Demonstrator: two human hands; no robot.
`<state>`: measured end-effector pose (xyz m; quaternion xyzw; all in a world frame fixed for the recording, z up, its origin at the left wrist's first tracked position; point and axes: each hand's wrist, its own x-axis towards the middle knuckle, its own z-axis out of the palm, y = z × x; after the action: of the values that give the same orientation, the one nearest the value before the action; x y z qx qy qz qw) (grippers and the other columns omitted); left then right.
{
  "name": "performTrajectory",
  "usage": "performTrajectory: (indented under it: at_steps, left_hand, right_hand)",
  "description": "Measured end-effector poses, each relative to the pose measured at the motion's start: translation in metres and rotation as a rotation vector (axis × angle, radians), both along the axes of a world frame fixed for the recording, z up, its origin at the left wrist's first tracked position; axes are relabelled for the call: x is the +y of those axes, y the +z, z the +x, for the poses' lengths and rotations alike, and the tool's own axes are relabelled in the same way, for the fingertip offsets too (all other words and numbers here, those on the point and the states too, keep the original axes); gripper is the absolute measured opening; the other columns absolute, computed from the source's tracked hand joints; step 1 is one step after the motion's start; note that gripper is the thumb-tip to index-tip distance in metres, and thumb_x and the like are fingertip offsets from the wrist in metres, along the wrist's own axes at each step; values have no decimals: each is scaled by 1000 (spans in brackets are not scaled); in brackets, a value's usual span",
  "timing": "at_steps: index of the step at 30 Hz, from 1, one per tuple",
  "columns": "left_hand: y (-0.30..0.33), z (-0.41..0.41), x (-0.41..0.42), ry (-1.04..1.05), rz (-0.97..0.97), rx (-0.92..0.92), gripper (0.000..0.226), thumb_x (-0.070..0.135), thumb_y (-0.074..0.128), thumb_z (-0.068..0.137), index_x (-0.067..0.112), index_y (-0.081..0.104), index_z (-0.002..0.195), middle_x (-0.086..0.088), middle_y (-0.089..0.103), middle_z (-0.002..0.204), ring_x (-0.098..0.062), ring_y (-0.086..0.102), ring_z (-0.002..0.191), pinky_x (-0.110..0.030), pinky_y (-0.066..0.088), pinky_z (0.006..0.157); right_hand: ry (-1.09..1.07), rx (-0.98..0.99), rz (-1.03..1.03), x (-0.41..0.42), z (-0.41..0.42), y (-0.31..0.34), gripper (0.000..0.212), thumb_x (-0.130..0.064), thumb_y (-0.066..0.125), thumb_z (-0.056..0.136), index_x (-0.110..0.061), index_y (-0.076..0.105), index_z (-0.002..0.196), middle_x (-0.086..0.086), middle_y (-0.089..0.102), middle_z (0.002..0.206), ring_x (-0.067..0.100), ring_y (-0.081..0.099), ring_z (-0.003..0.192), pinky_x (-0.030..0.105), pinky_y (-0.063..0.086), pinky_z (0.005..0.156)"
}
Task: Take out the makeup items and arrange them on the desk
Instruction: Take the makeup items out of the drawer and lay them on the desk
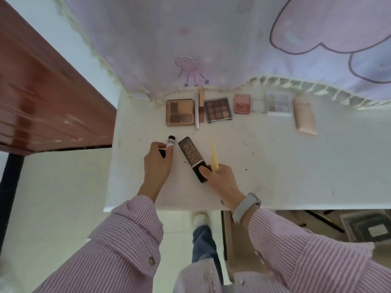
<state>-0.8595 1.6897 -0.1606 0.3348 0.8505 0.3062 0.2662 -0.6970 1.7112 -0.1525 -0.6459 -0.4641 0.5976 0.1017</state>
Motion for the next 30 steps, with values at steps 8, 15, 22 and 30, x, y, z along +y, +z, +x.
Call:
performTrajectory:
  at_steps: [8,15,22,30]
  left_hand:
    - [-7,-17,25,-132,-98,112,26,25,42,96,6,55,109,-13,49,111,-17,44,78,-28,34,69]
    - [-7,-24,27,-163,-38,86,30,27,46,95,7,50,118,-12,50,118,-18,51,92,-25,37,73]
    - [-1,-33,28,-88,102,-52,40,18,52,92,10,44,130,-8,48,129,-14,48,111,-21,36,92]
    - [-8,-29,13,-254,106,-7,45,11,55,89,4,45,132,-14,57,124,-26,51,110,-22,35,88]
  right_hand:
    - [2,-119,108,8,-43,-1,35,-36,59,83,-18,44,57,7,46,74,15,40,53,23,29,45]
    - [129,-188,275,22,-36,2,23,-23,38,97,-15,44,76,8,48,77,14,40,58,21,28,49]
    - [243,-252,386,29,-41,6,19,-22,34,97,-12,48,91,4,45,87,23,46,76,28,35,60]
    - [135,-288,294,37,-21,1,38,-16,40,95,-8,38,133,10,47,113,14,45,76,22,37,67]
